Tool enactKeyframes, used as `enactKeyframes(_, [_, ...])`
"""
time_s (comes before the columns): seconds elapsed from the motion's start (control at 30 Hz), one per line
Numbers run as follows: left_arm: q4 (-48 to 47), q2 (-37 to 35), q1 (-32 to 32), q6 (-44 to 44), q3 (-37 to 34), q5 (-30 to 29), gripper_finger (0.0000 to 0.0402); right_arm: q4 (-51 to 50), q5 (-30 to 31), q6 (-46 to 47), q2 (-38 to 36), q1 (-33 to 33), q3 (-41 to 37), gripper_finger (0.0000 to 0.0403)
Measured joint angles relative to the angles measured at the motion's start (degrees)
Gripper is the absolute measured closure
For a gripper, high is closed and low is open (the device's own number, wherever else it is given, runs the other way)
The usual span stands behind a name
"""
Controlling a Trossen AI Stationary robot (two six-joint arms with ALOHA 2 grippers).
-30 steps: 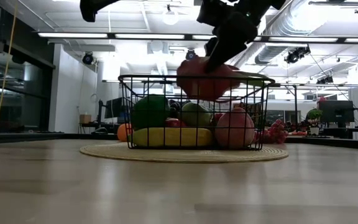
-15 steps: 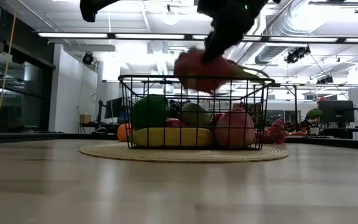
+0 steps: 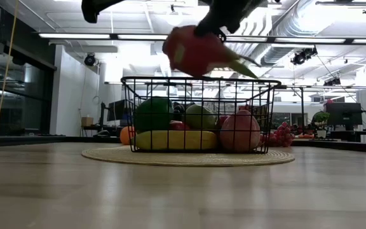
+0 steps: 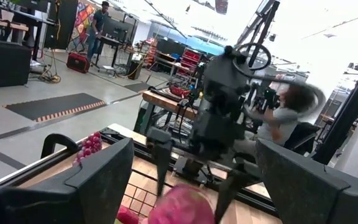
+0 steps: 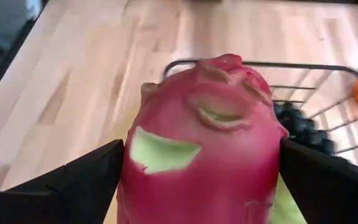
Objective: Build produce basket
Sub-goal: Put the dragon fruit into the wire basket, then put the orange into the black basket
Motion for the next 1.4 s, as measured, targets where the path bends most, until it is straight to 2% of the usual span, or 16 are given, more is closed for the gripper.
enactKeyframes(0.1, [-0.6, 0.0, 0.0, 0.0, 0.0, 0.0, 0.0076, -2.3, 1.1, 0.0, 0.6, -0.9, 0.1, 0.0004])
enactKeyframes(0.17, [-0.8, 0.0, 0.0, 0.0, 0.0, 0.0, 0.0076, -9.4, 5.7, -2.8, 0.8, -0.8, -0.1, 0.0004])
enactKeyframes(0.23, [-0.9, 0.0, 0.0, 0.0, 0.0, 0.0, 0.0076, -10.5, 10.0, -0.3, 1.0, -0.5, -0.2, 0.0004])
enactKeyframes(0.27, [-0.9, 0.0, 0.0, 0.0, 0.0, 0.0, 0.0076, -8.8, 9.0, 1.6, 1.0, -0.6, -0.2, 0.0004])
enactKeyframes(0.37, [-0.9, 0.0, 0.0, 0.0, 0.0, -0.3, 0.0076, -2.0, -1.6, 0.8, 0.9, -0.8, -0.1, 0.0004])
enactKeyframes(0.4, [-0.9, 0.0, 0.0, 0.1, 0.0, -0.4, 0.0076, -0.6, -2.3, 0.9, 0.9, -0.7, 0.0, 0.0004])
enactKeyframes(0.53, [-0.8, 0.0, 0.0, 0.0, 0.0, -0.4, 0.0076, -1.7, 3.8, 3.1, 1.6, -0.4, 0.0, 0.0004])
enactKeyframes(0.73, [-0.8, 0.0, 0.0, -1.2, 0.0, -0.4, 0.0076, 2.5, 2.0, 5.9, -1.2, -1.5, -0.1, 0.0004])
enactKeyframes(0.9, [-0.8, 0.0, 0.0, -1.5, 0.0, -0.2, 0.0076, -2.1, 2.2, 7.0, -7.6, -4.3, -0.2, 0.0004])
enactKeyframes(1.0, [-0.8, 0.0, 0.0, -1.5, 0.0, -0.2, 0.0076, -1.2, 2.0, 7.8, -14.1, -6.2, -4.8, 0.0004])
enactKeyframes(1.07, [-0.8, 0.0, 0.0, -1.5, 0.0, -0.2, 0.0076, 3.3, 2.1, 10.3, -19.2, -7.6, -10.1, 0.0004])
enactKeyframes(1.27, [-0.8, 0.0, 0.0, 0.1, 0.0, -0.2, 0.0076, 25.9, 1.7, 22.0, -34.4, -8.8, -29.0, 0.0004])
enactKeyframes(1.4, [-0.8, 0.0, 0.0, 1.5, 0.0, -0.2, 0.0076, 36.7, 1.3, 26.3, -40.4, -8.8, -36.2, 0.0004])
